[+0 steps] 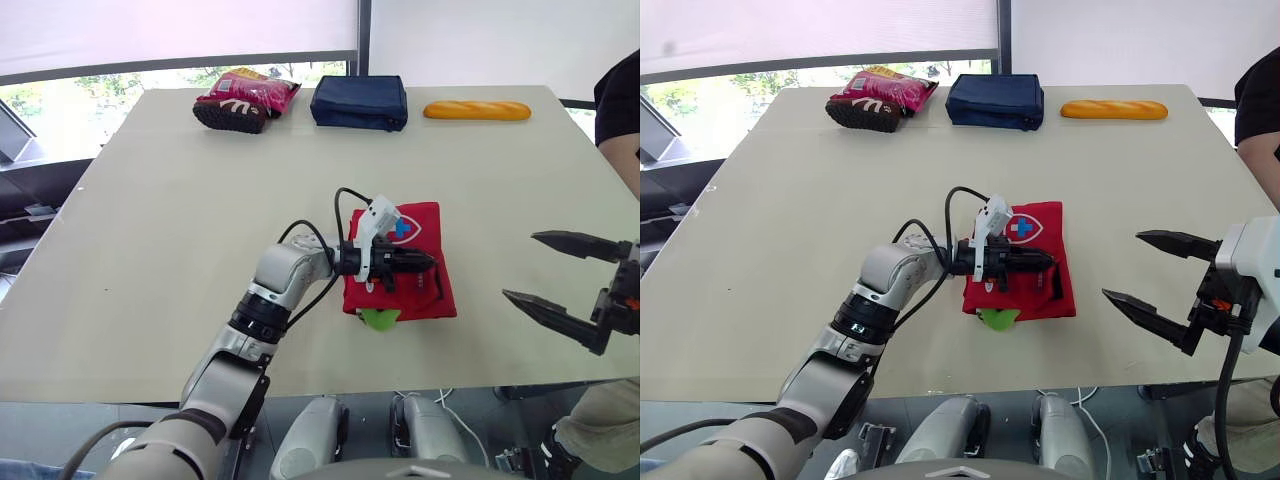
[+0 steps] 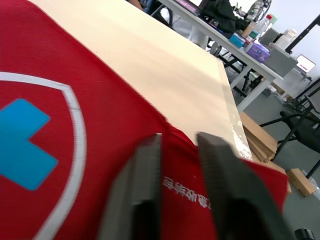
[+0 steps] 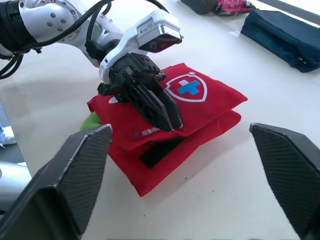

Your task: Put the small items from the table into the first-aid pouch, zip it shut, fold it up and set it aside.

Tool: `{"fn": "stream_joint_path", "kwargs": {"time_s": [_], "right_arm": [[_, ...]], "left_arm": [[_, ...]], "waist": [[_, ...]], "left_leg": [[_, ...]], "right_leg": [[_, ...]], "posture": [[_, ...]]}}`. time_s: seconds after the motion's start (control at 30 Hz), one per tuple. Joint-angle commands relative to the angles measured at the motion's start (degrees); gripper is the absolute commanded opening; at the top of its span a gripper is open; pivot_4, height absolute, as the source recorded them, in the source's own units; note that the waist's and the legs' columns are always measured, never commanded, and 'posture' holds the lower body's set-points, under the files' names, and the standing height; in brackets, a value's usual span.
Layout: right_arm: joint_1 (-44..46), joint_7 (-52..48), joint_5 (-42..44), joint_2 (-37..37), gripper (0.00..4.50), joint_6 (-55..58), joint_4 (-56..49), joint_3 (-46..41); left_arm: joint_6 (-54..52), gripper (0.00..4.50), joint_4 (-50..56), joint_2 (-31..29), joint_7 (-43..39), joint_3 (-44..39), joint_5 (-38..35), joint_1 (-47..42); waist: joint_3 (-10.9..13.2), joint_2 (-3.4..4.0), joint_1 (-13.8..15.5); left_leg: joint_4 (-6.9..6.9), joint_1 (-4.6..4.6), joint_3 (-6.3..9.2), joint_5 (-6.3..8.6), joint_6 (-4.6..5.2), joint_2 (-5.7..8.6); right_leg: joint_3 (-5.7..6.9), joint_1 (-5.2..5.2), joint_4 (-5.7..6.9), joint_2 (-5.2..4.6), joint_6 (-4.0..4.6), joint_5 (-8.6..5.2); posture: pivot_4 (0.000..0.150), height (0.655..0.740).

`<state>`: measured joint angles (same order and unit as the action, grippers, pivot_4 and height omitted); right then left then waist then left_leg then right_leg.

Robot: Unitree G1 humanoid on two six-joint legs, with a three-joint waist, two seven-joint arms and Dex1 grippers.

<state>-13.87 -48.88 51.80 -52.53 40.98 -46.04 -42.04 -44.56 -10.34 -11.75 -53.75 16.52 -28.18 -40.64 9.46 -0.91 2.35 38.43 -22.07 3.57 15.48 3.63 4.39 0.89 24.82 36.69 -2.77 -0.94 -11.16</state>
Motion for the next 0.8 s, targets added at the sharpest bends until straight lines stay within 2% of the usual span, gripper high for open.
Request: {"fn": "stream_joint_path", "kwargs": {"time_s": [0.03,0.1,0.13,0.17,0.43,0.53,0.67,0.8], "right_arm": [[-0.2,0.4,-0.1,-0.5,4.5,-1.3,-1.1,-2.1],[-0.3,0.4,-0.3,-0.4,4.5,-1.6,-1.0,-2.1],[-0.4,0.5,-0.4,-0.3,4.5,-1.8,-0.9,-2.0],[-0.5,0.5,-0.5,-0.3,4.5,-2.0,-0.9,-2.0],[-0.4,1.0,-2.0,-0.2,4.5,-3.1,0.0,-0.5],[0.5,2.4,-4.8,0.5,4.5,-4.2,1.2,3.1],[5.6,5.8,-7.1,2.9,4.5,-5.0,4.2,12.2],[12.8,6.4,-11.9,5.7,3.46,-8.2,8.9,22.2]], "left_arm": [[0.6,2.97,-1.3,0.9,-0.5,-0.1,0.8,-0.5],[0.4,3.72,-1.0,1.0,-0.9,0.1,1.0,-0.2],[0.5,4.27,-0.9,0.9,-1.1,0.3,1.3,0.1],[0.5,4.44,-0.8,0.9,-1.2,0.5,1.5,0.3],[1.8,4.44,0.6,-0.5,-3.6,2.8,3.0,2.1],[2.3,4.44,1.7,-1.0,-5.3,2.6,2.2,2.7],[3.4,4.44,3.6,-2.4,-9.2,1.7,0.6,3.1],[5.1,4.5,5.1,-4.3,-13.1,0.6,-0.6,3.4]], "waist": [[0.0,0.0,0.0],[0.0,0.0,0.1],[0.0,0.0,0.1],[0.0,0.0,0.1],[0.0,0.01,0.1],[0.0,0.01,0.1],[0.0,0.01,-0.2],[0.0,0.02,-0.3]], "left_leg": [[0.01,0.01,0.0,0.0,0.0,0.0],[0.03,0.02,0.0,0.0,0.01,0.0],[0.03,0.04,0.0,0.01,0.01,0.0],[0.03,0.07,0.0,0.02,0.03,0.0],[0.03,0.1,0.01,0.05,0.08,0.0],[0.02,0.11,0.01,0.05,0.08,0.0],[0.02,0.1,0.01,0.0,0.0,0.0],[-0.01,0.08,-0.01,-0.03,-0.05,-0.03]], "right_leg": [[0.0,-0.01,0.0,0.0,0.0,0.0],[0.01,-0.04,0.0,-0.01,-0.03,-0.01],[0.01,-0.06,0.0,-0.01,-0.14,-0.08],[0.01,-0.09,0.0,-0.02,-0.15,-0.09],[0.01,-0.13,0.0,-0.02,-0.17,-0.1],[0.01,-0.13,0.0,-0.02,-0.17,-0.1],[0.02,-0.11,0.0,-0.03,-0.16,-0.1],[0.02,-0.06,0.0,0.01,0.03,0.0]], "posture": [[0.15,0.739],[0.15,0.739],[0.15,0.739],[0.15,0.739],[0.15,0.739],[0.15,0.739],[0.15,0.739],[0.15,0.739]]}}
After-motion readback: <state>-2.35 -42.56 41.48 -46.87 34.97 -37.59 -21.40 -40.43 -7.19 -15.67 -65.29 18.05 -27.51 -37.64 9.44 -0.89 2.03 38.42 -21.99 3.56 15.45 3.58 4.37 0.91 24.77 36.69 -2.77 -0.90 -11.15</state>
